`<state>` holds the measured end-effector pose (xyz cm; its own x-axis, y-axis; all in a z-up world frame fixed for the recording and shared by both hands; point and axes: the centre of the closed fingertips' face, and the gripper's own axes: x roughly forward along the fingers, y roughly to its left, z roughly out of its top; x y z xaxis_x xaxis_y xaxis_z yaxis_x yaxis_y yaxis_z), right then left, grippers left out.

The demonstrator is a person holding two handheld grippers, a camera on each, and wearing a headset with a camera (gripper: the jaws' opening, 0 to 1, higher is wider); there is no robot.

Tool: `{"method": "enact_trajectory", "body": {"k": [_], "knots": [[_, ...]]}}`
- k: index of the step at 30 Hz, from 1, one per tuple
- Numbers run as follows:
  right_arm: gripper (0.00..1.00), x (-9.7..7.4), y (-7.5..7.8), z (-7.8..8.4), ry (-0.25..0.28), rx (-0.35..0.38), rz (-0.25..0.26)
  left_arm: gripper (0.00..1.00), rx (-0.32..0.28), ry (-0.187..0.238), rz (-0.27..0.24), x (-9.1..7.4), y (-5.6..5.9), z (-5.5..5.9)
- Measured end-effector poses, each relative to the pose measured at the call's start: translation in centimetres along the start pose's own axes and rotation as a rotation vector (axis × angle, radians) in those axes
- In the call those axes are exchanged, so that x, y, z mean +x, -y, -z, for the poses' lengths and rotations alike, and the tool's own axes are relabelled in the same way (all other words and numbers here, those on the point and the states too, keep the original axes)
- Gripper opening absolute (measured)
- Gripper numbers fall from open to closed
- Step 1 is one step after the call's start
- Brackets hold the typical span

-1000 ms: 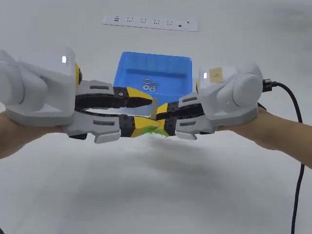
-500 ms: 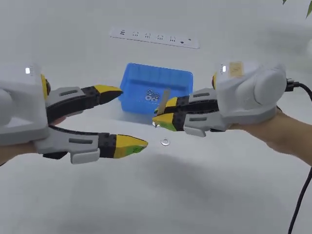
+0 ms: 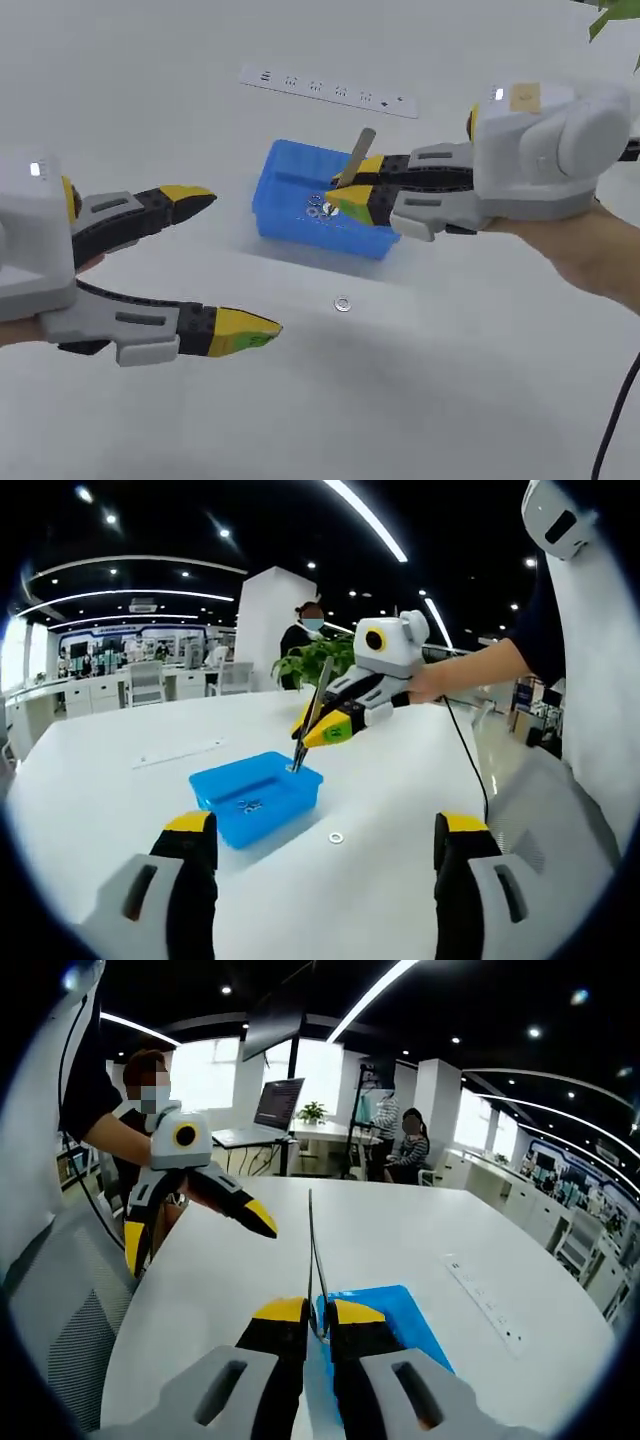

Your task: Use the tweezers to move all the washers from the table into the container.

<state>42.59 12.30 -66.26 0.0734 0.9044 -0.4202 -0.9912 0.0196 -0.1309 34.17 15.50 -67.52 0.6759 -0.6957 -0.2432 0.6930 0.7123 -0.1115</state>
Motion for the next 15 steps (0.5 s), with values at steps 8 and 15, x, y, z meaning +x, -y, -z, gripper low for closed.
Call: {"method": "enact_trajectory", "body": {"k": [8, 15], "knots": [[0.09, 1.1, 3.5, 2.1, -0.03, 0.02, 0.038, 0.99, -0.041, 0.029, -0.087, -0.8, -1.4, 0.8], [0.09, 2.6, 4.9, 4.6, -0.064, 0.036, 0.045, 0.99, -0.04, -0.018, -0.079, -0.4, -0.7, 2.4]]}}
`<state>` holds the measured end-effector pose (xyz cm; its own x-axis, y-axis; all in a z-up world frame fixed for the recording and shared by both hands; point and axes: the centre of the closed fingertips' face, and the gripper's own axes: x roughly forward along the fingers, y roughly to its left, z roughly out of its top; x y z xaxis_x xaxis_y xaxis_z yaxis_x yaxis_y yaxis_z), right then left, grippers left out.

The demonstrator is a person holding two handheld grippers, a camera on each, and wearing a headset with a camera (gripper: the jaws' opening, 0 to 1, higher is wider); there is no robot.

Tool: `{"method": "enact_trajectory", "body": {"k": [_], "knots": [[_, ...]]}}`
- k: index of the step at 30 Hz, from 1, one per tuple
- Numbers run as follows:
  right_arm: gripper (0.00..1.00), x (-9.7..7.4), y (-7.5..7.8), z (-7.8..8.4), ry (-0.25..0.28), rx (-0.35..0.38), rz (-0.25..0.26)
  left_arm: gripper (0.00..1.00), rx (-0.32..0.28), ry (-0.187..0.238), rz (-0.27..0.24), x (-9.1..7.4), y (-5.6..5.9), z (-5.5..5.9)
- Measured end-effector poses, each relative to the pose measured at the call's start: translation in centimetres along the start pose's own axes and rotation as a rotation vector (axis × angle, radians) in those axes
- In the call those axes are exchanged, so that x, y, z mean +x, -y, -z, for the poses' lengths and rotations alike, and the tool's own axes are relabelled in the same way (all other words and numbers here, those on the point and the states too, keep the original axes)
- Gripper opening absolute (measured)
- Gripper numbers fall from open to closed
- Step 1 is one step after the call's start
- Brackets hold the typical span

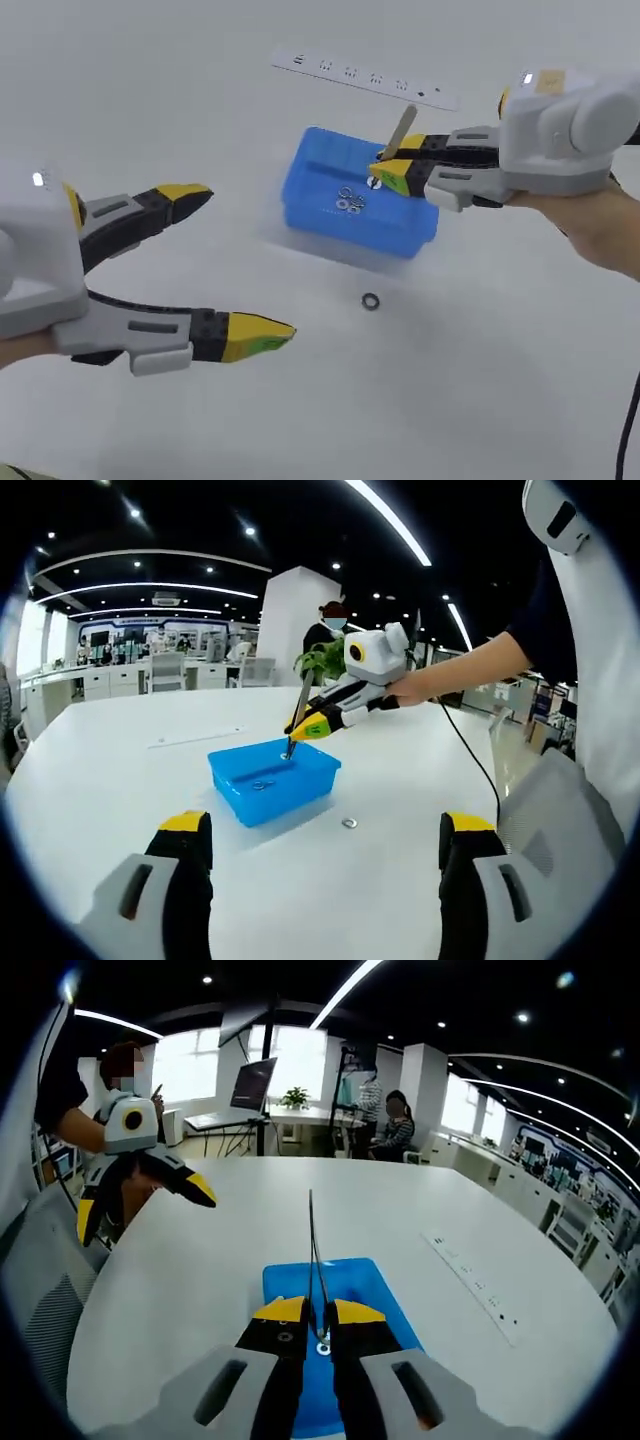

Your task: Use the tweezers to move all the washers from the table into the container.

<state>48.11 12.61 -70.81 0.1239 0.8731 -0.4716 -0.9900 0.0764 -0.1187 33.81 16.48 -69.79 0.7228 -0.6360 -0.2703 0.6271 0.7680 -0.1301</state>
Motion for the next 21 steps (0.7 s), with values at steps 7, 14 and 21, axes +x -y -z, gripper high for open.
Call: {"method": "enact_trajectory", "body": {"k": [7, 14, 21], "knots": [[0.09, 1.3, 0.1, 1.7, -0.03, 0.003, -0.02, 0.99, -0.03, 0.007, -0.018, 0.2, -0.7, -0.1], [0.09, 1.9, 0.4, 2.9, -0.048, 0.022, -0.026, 0.99, -0.054, 0.016, -0.028, 0.2, -0.9, -0.2], [0.09, 2.0, 0.4, 3.4, -0.058, 0.049, -0.02, 0.99, -0.06, 0.007, -0.04, 0.1, -0.6, 0.2]]}}
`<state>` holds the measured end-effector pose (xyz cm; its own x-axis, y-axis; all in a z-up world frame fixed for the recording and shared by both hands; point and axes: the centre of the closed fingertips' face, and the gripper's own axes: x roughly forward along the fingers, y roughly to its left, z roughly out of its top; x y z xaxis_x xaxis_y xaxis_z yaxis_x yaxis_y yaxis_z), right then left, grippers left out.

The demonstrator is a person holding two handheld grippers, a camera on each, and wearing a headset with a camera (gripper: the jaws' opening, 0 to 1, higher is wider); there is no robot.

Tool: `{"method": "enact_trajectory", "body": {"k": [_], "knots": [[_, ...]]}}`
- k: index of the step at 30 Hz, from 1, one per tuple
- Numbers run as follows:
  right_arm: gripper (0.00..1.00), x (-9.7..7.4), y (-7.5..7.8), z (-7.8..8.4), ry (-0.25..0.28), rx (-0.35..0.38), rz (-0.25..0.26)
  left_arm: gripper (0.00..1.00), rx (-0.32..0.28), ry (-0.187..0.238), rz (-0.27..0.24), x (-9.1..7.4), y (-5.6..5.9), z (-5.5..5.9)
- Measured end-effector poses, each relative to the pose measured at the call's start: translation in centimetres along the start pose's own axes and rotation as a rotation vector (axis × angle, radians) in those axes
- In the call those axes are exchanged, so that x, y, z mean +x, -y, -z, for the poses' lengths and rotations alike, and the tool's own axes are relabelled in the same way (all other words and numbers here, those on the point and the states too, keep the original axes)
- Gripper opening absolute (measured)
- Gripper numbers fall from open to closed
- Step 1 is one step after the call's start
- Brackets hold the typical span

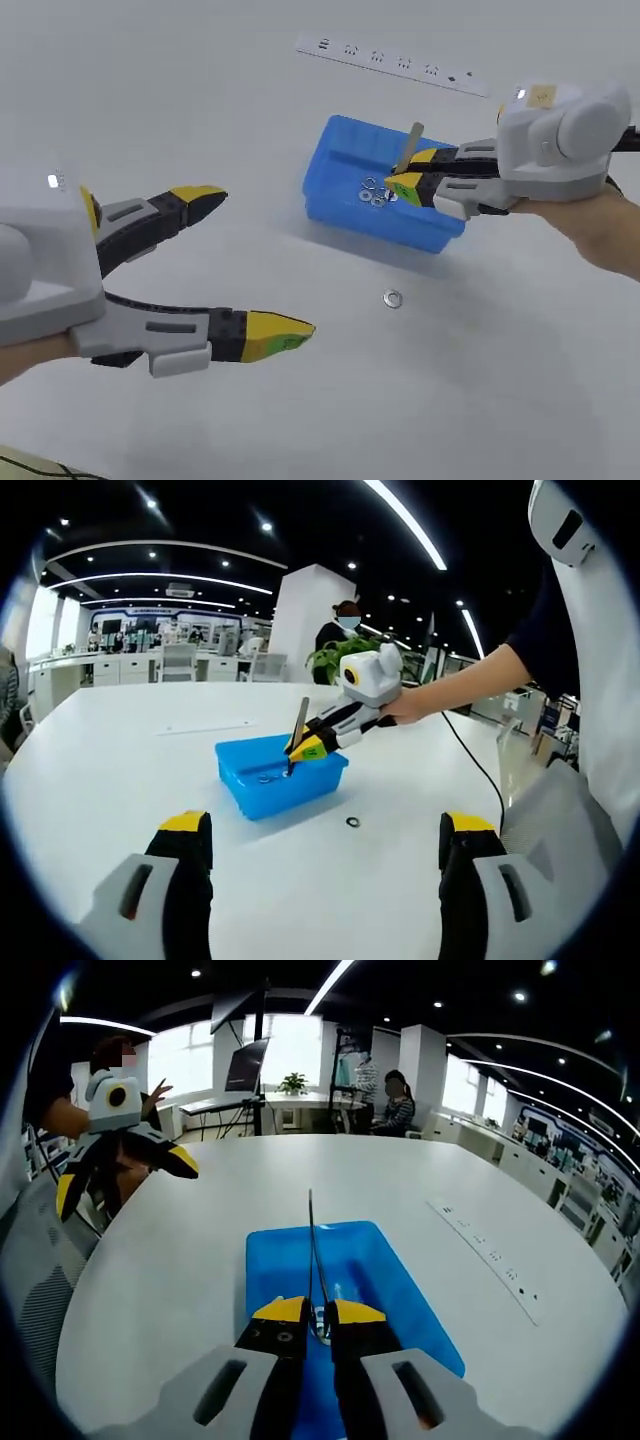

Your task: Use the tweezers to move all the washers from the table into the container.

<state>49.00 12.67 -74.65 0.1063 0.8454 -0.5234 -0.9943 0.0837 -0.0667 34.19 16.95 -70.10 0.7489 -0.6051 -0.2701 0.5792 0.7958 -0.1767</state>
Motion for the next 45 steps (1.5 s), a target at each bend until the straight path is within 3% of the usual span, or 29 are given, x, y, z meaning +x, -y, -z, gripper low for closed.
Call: {"method": "enact_trajectory", "body": {"k": [12, 20, 26, 29, 33, 38, 42, 45], "knots": [[0.1, -0.1, -0.1, 0.0, -0.001, 0.047, 0.007, 0.99, -0.01, 0.005, -0.007, -0.5, 0.0, -0.2], [0.09, -0.7, -0.3, -0.2, 0.001, 0.036, 0.007, 0.99, -0.007, -0.002, -0.008, -0.5, 0.3, -0.1], [0.09, -1.3, -0.8, -1.2, 0.007, 0.031, -0.006, 0.99, 0.014, 0.019, -0.001, 0.4, 0.0, -1.1], [0.08, -1.6, -1.1, -1.6, 0.016, 0.026, -0.014, 0.97, 0.021, 0.045, 0.015, 1.6, -0.4, -2.5], [0.08, -1.7, -1.3, -1.6, 0.012, 0.016, -0.013, 0.96, 0.049, 0.074, 0.083, 4.0, -0.5, -5.0], [0.09, -2.1, -1.5, -1.6, 0.005, 0.001, -0.01, 0.87, 0.073, 0.082, 0.143, 7.1, -1.0, -7.1], [0.09, -2.5, -1.6, -1.7, 0.007, -0.014, -0.013, 0.85, 0.121, 0.046, 0.214, 9.1, -0.4, -7.6], [0.09, -2.7, -1.6, -1.7, 0.008, -0.022, -0.012, 0.82, 0.125, 0.021, 0.257, 10.1, 0.1, -7.8]]}}
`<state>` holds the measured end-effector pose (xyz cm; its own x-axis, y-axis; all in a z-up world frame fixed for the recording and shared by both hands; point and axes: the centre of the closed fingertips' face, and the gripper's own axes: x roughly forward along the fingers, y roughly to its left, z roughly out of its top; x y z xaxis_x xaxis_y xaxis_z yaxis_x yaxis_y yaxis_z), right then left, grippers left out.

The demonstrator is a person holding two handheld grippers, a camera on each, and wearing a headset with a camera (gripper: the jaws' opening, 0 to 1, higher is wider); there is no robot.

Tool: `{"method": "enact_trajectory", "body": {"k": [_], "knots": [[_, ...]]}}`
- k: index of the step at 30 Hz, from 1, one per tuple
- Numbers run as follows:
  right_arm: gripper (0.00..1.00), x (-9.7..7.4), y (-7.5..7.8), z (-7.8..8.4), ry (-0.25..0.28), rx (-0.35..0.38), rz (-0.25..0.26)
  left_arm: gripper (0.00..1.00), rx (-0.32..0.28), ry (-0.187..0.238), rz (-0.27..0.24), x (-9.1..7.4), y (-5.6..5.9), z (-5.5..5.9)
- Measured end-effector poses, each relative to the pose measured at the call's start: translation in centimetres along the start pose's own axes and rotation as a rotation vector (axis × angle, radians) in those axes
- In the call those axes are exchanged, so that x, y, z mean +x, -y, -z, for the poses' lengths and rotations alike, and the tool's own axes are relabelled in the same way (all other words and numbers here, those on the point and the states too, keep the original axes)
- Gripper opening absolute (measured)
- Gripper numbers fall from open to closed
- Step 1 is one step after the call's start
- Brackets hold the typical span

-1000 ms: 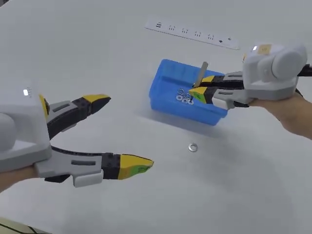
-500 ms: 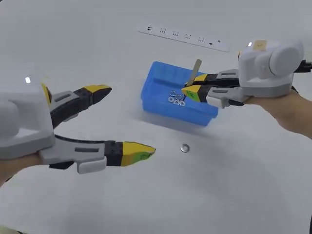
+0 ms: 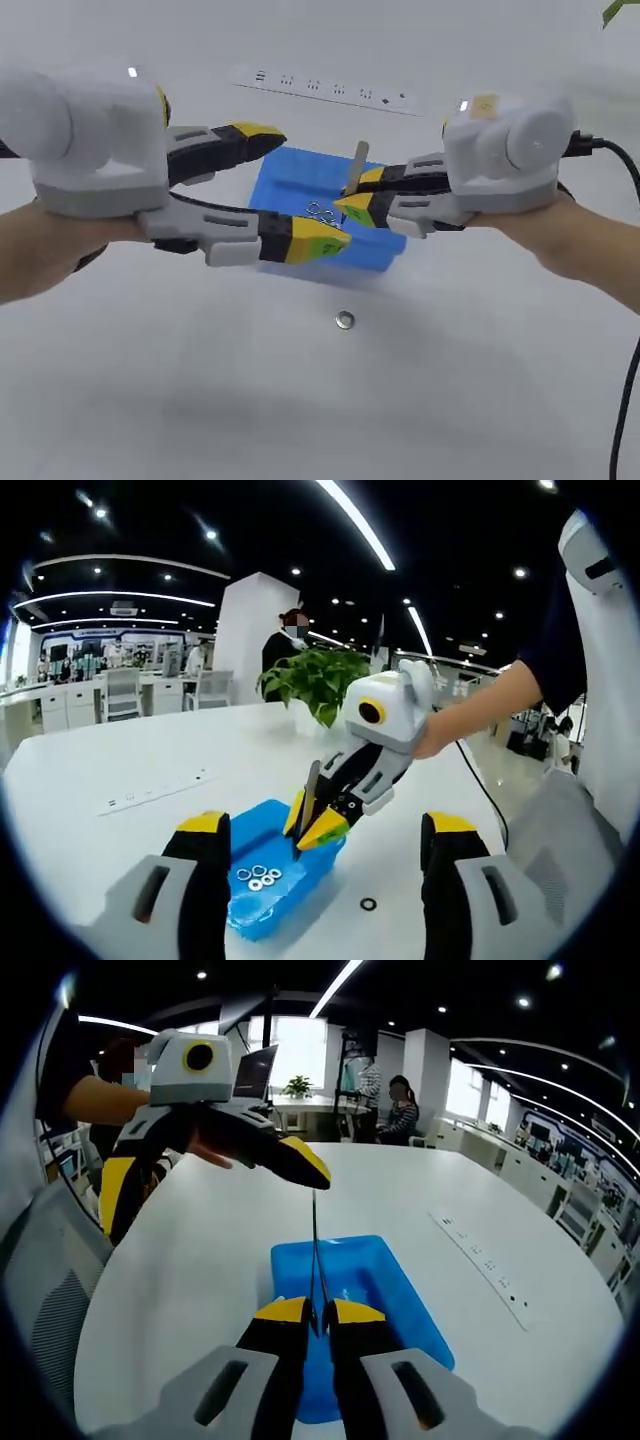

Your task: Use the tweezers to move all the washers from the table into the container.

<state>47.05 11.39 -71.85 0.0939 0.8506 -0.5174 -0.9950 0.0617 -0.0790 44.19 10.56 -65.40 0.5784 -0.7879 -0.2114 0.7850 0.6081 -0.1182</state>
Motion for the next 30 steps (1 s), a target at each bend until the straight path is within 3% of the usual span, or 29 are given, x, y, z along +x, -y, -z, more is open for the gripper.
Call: {"method": "enact_trajectory", "body": {"k": [2, 7, 11, 13, 15, 19, 25, 27, 30], "knots": [[0.09, -0.1, -0.2, 0.1, -0.002, -0.014, -0.004, 0.75, 0.014, -0.006, 0.012, 0.5, -0.2, -0.3], [0.09, -0.1, -0.6, 0.0, -0.005, -0.032, -0.014, 0.58, 0.015, 0.024, 0.023, 1.6, -0.6, -1.8], [0.09, 0.0, -0.8, -0.1, -0.005, -0.045, -0.022, 0.5, 0.027, 0.006, 0.048, 2.4, -0.5, -1.9], [0.09, 0.1, -0.9, -0.2, -0.001, -0.047, -0.028, 0.4, 0.039, -0.013, 0.079, 2.7, 0.1, -1.8], [0.09, 0.2, -1.0, -0.4, 0.003, -0.052, -0.031, 0.21, 0.078, -0.029, 0.124, 2.8, 1.0, -1.9], [0.09, 0.1, -1.0, -0.6, 0.01, -0.057, -0.035, 0.24, 0.086, -0.038, 0.134, 3.1, 1.2, -2.0], [0.09, 0.0, -1.3, -0.8, 0.019, -0.055, -0.047, 0.09, 0.074, -0.029, 0.185, 2.6, 1.1, -2.1], [0.09, -0.1, -1.3, -0.8, 0.016, -0.071, -0.051, 0.09, 0.101, -0.038, 0.212, 2.3, 1.3, -1.8], [0.09, -0.1, -1.5, -0.6, 0.008, -0.077, -0.056, 0.06, 0.18, -0.037, 0.158, 2.3, 0.1, -1.9]]}}
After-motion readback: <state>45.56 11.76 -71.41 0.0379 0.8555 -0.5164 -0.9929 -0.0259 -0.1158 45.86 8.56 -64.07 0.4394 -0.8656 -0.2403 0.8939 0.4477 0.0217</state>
